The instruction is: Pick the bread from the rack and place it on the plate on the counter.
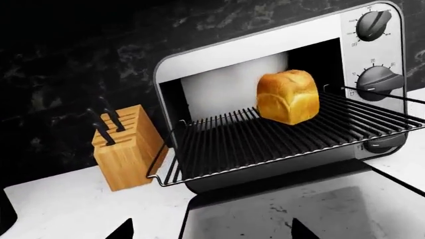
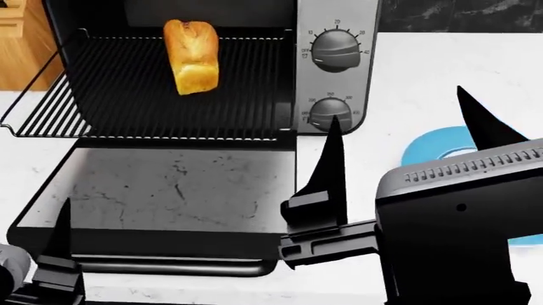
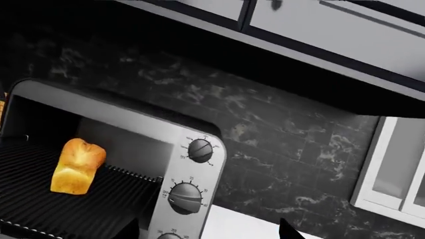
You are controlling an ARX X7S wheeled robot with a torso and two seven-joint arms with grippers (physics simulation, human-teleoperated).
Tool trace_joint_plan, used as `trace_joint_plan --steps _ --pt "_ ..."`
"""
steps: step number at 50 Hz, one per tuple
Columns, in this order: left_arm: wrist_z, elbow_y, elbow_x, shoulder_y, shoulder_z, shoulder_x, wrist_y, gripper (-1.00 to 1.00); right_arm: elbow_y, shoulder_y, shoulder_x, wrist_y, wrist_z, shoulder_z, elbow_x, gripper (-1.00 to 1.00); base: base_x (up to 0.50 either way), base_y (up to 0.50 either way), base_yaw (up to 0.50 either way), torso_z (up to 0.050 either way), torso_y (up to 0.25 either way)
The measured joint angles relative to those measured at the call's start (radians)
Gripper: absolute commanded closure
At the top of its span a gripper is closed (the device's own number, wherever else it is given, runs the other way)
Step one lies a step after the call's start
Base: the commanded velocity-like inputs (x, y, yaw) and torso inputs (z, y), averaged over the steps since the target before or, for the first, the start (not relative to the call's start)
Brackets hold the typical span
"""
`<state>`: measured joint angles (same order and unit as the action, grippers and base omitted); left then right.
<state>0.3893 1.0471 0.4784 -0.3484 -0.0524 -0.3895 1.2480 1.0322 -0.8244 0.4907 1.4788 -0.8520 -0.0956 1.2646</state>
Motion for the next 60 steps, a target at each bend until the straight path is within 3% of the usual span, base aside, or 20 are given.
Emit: trace_joint_plan --steps 16,36,60 --pt "0.083 0.0 0.092 0.018 0.007 -0.041 -0.025 -1.0 -0.015 -0.023 0.029 -0.025 -0.049 0.028 0.062 -1.0 0.24 0.0 0.0 0.032 0.051" --pt "0.153 -0.028 0.11 0.077 -0.024 -0.08 -0.075 -1.0 -0.206 -0.158 0.017 -0.087 0.083 0.198 -0.079 -1.0 0.0 0.0 0.0 0.0 0.0" --pt "0.179 -0.048 0.126 0.095 -0.044 -0.102 -0.104 -1.0 -0.369 -0.159 -0.029 -0.208 0.222 0.226 -0.089 -1.0 0.0 0.0 0.0 0.0 0.0"
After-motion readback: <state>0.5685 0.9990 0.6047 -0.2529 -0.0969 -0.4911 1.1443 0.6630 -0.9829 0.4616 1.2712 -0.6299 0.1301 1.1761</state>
